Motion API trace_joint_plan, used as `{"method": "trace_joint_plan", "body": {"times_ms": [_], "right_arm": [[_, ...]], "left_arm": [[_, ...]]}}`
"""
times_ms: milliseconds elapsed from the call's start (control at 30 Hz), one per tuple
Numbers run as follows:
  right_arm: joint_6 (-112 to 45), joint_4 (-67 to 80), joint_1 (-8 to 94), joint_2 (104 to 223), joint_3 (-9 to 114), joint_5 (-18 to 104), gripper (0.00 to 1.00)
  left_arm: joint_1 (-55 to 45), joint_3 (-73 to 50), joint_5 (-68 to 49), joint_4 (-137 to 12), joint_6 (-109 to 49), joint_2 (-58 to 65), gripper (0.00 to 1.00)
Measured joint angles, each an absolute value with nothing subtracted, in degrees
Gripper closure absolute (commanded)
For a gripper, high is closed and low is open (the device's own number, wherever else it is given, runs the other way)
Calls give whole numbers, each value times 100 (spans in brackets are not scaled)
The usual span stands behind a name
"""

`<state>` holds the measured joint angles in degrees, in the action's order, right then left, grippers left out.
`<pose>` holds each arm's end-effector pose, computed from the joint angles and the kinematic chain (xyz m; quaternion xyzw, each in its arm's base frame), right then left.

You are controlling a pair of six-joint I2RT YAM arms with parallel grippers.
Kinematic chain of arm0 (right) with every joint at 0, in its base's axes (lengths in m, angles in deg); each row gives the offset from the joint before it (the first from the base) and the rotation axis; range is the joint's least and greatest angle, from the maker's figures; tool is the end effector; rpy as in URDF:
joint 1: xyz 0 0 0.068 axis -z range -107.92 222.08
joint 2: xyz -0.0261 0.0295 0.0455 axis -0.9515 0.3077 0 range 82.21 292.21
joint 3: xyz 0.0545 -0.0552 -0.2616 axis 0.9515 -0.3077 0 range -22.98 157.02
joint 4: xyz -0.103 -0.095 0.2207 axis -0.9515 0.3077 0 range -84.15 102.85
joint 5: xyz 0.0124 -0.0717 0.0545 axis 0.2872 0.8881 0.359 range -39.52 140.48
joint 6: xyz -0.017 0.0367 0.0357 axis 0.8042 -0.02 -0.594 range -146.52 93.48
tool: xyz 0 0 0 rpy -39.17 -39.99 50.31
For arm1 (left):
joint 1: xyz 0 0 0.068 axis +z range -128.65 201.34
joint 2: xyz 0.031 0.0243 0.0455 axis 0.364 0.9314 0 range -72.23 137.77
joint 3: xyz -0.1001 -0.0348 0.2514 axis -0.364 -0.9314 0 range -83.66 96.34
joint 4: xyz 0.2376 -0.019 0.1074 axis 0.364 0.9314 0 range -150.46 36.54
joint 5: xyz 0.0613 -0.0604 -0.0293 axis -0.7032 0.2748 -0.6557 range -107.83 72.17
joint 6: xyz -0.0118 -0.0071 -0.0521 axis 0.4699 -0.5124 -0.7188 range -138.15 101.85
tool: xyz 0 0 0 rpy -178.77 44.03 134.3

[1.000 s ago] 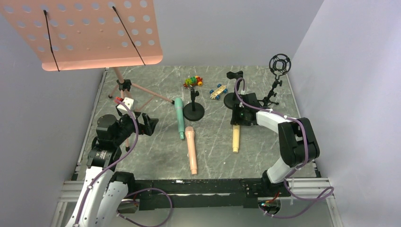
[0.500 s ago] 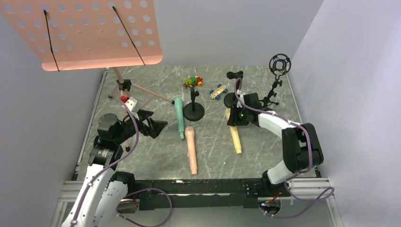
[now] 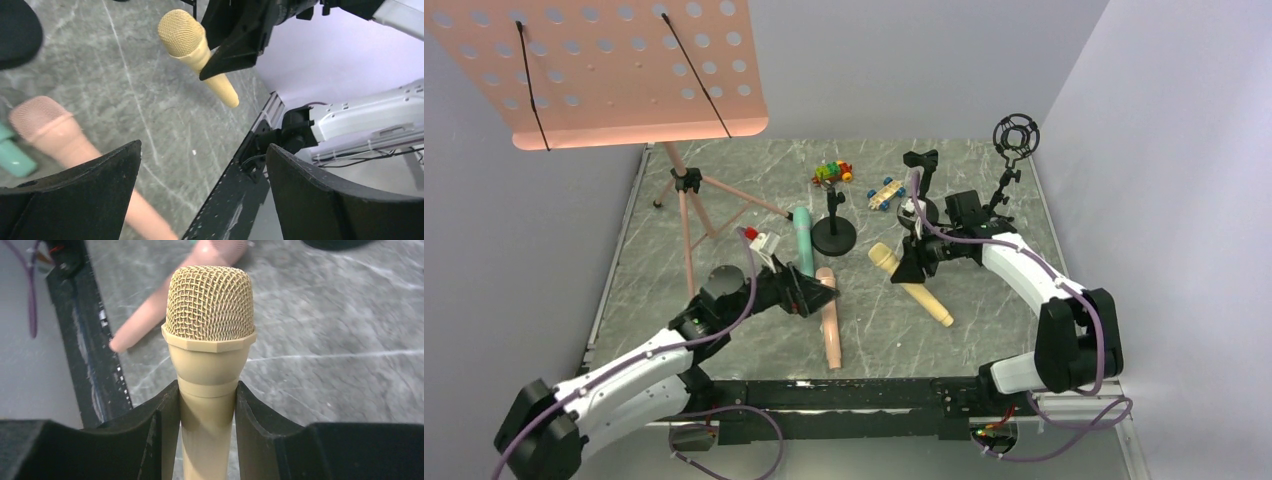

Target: Attach the microphones to the stand

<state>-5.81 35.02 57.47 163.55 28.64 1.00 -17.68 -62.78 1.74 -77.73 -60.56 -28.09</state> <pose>0.2573 0.0950 0.2220 -0.3723 0.7997 0.3896 0.2646 0.1371 -0.1266 0.2446 0.0920 0.7354 -0.5259 0.4174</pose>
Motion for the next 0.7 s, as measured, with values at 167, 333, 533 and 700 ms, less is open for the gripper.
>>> {"method": "trace_joint_plan", "body": {"times_ms": [167, 333, 533, 700], "right_arm": [[258, 4085, 5747, 16056, 2899, -612, 80], [905, 4658, 5747, 16063, 3041, -1010, 79], [1347, 4984, 5747, 16060, 3076, -1242, 79], [1539, 5115, 5747, 16052, 3076, -1314, 78]], "left_arm": [[-2645, -6273, -687, -8774, -6642, -1889, 1], [-3200, -5902, -1273, -9365, -6690, -995, 1], [-3361, -5768, -1684, -10352, -6716, -58, 1], [-3366, -5502, -1699, -10967, -6743, 753, 2]]}}
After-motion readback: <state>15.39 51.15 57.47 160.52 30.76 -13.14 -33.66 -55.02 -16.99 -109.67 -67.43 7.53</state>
